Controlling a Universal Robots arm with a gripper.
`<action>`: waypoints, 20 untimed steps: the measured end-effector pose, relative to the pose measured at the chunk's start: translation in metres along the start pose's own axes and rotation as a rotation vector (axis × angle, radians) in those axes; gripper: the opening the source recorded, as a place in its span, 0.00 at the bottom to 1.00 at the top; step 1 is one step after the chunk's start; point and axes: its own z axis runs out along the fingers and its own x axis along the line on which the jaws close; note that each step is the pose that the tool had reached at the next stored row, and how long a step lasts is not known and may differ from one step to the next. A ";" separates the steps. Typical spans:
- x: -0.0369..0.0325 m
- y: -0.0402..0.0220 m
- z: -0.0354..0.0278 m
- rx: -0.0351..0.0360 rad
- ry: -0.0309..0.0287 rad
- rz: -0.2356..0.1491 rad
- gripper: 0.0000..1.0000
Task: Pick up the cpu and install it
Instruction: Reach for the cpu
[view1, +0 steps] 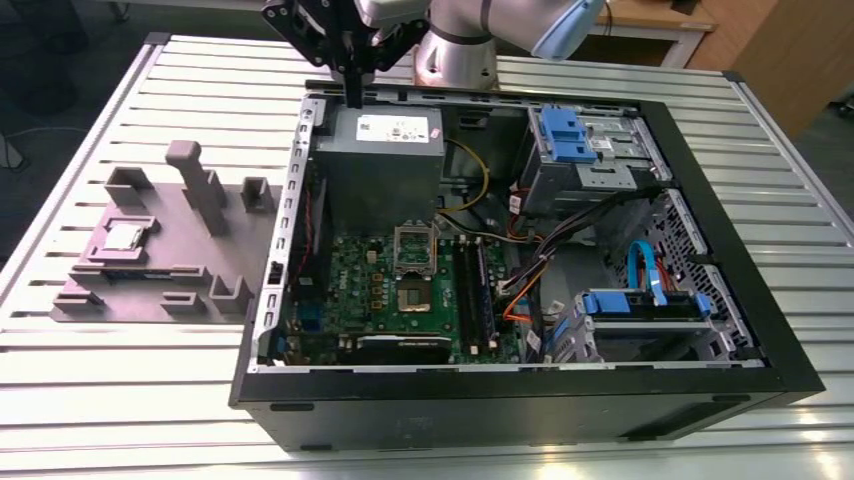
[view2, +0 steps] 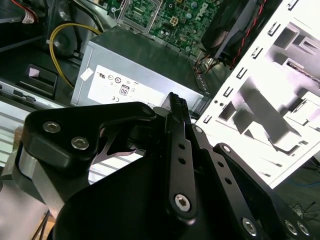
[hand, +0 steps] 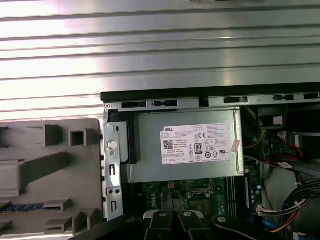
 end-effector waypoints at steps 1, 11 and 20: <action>0.0003 0.0000 0.0000 0.0000 0.0000 0.000 0.10; 0.0027 -0.0002 -0.0001 0.0001 0.0000 0.000 0.10; 0.0071 -0.0005 -0.0002 0.0000 0.0000 0.000 0.10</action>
